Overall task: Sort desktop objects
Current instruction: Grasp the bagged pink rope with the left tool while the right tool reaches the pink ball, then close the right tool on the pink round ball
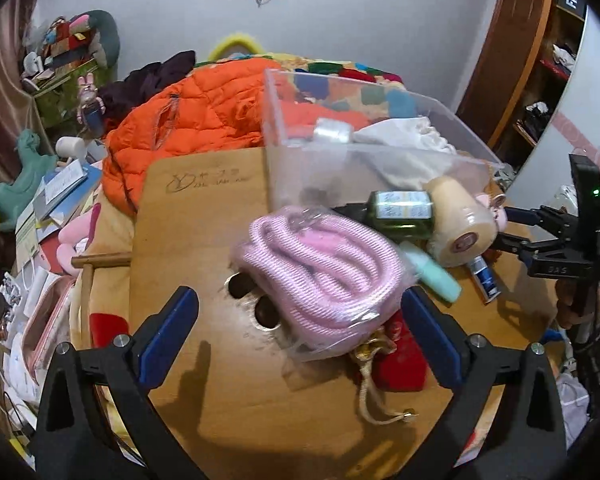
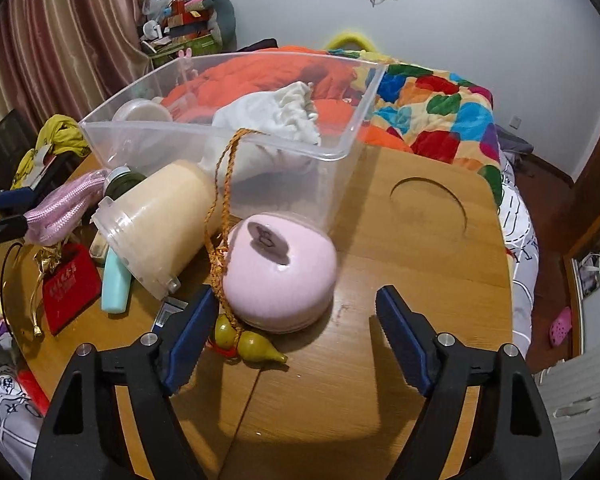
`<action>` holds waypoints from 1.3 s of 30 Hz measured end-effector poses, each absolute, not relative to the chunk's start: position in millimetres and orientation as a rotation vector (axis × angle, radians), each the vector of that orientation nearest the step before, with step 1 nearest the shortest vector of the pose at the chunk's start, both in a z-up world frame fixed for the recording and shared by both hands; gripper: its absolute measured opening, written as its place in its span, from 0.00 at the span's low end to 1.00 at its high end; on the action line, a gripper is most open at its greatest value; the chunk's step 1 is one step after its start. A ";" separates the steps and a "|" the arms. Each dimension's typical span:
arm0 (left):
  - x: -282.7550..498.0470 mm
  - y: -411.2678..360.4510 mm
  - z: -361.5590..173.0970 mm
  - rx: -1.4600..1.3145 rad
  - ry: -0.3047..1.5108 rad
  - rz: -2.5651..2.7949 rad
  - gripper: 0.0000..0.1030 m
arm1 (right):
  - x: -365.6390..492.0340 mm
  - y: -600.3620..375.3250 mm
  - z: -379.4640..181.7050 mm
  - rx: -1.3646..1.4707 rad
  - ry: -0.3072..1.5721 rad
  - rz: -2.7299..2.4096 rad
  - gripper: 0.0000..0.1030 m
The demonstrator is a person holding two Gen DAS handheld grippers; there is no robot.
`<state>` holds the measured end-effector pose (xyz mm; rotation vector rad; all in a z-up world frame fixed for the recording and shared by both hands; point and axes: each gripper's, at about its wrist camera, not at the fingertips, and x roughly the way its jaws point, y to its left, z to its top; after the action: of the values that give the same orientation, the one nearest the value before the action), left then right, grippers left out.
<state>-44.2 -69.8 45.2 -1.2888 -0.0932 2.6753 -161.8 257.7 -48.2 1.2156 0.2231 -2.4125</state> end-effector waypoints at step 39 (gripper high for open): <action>-72.0 -49.8 21.2 -1.512 0.050 2.662 0.66 | -162.0 264.2 -46.9 1.159 0.336 -2.393 0.76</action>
<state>-72.0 -49.8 21.2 -1.5123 0.0504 2.6619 -162.0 264.2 -46.9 1.1591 0.3360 -2.3934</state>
